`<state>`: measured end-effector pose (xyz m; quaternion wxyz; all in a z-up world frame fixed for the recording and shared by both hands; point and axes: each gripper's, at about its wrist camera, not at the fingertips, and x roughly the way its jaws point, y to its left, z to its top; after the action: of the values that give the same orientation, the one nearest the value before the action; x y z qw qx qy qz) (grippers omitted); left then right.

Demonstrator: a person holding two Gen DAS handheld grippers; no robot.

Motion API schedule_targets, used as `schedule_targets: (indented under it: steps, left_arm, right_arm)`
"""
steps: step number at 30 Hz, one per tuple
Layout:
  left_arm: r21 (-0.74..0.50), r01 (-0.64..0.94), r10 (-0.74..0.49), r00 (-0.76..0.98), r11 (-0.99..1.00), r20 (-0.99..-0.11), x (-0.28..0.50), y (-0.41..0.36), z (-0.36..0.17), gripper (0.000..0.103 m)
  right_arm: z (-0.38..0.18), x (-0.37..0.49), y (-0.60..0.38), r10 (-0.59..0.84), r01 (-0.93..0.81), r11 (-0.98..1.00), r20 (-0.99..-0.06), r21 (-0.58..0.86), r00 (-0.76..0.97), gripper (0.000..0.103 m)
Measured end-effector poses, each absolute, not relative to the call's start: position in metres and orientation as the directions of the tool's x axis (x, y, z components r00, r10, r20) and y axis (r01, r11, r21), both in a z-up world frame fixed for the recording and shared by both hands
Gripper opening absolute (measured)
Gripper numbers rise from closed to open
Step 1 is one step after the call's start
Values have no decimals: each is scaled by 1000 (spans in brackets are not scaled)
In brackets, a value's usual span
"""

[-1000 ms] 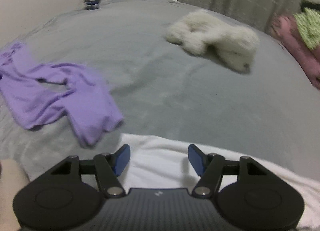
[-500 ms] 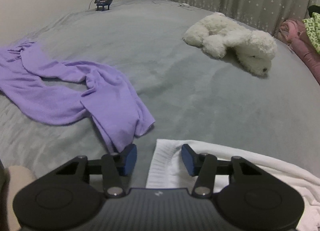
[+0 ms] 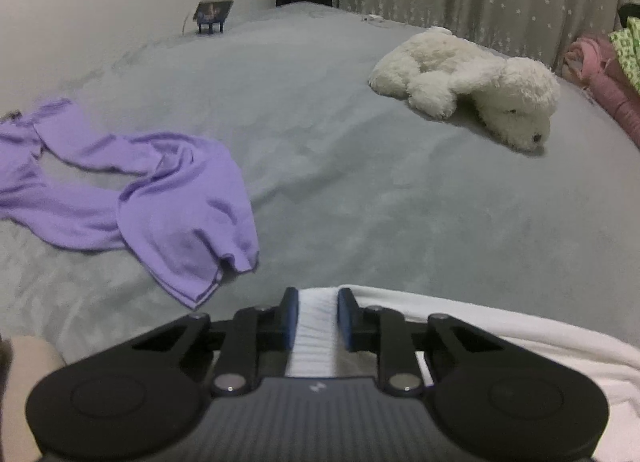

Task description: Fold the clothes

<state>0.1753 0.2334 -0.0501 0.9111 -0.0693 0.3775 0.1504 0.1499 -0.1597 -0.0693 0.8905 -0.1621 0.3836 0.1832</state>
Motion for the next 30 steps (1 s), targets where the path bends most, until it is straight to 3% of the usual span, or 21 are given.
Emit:
schedule_targets:
  steps: [13, 30]
  left_arm:
    - [39, -356, 311, 754, 934, -578, 172, 220, -38, 20]
    - [229, -331, 402, 718, 915, -568, 183, 200, -63, 23]
  right_arm:
    - [-52, 179, -154, 102, -326, 908, -617, -262, 780, 0]
    - [-79, 222, -137, 60, -293, 919, -640, -264, 766, 3]
